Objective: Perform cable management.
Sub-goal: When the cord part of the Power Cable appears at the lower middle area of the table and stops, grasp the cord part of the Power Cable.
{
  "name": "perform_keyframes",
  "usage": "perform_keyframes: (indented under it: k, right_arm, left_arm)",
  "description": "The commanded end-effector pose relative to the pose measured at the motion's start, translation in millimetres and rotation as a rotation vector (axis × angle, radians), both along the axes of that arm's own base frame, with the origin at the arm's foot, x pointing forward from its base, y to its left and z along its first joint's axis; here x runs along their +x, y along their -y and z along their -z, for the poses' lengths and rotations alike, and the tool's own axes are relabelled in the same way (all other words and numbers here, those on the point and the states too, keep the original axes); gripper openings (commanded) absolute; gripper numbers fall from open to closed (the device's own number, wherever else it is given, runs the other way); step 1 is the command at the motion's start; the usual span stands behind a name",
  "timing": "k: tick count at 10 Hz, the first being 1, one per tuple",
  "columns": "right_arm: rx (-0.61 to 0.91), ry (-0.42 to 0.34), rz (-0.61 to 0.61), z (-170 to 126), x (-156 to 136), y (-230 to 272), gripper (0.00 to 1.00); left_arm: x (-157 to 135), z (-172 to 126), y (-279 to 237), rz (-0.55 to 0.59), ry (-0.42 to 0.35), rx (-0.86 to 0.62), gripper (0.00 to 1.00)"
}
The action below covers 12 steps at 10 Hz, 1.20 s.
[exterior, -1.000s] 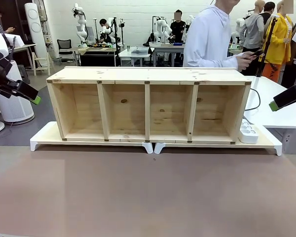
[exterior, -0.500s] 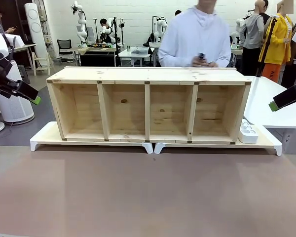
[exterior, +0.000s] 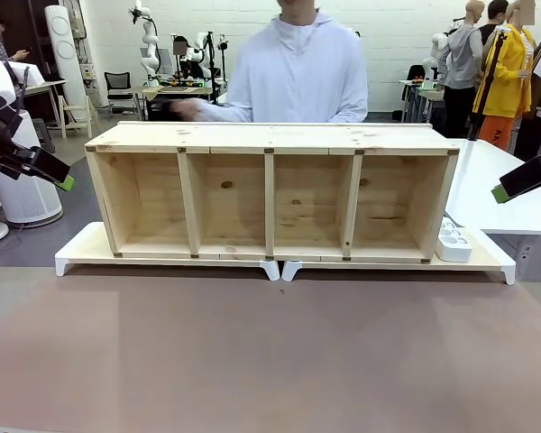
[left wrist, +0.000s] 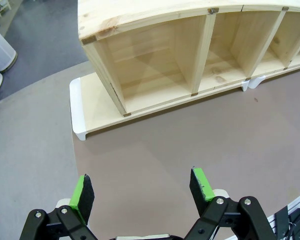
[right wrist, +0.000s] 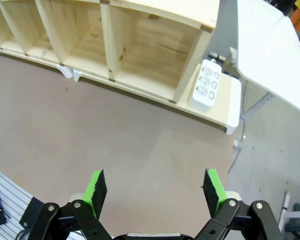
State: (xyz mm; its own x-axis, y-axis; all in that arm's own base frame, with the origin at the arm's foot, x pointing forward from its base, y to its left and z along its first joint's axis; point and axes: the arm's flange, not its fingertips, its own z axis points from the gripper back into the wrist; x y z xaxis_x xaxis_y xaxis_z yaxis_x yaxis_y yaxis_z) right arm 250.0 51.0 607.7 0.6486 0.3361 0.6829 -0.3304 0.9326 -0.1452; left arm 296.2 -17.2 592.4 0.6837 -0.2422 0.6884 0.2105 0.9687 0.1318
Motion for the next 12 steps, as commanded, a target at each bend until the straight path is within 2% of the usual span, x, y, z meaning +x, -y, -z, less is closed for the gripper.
perform_keyframes:
  k: [1,12]
  right_arm:
    - [0.0,0.006,0.0,0.3,3.0,1.0,1.0]
    - [0.0,0.006,0.0,0.3,3.0,1.0,1.0]
  left_arm:
    - [3.2,0.3,-0.6,-0.002,0.01,-0.005,1.0]
    - [3.2,0.3,-0.6,-0.002,0.01,-0.005,1.0]
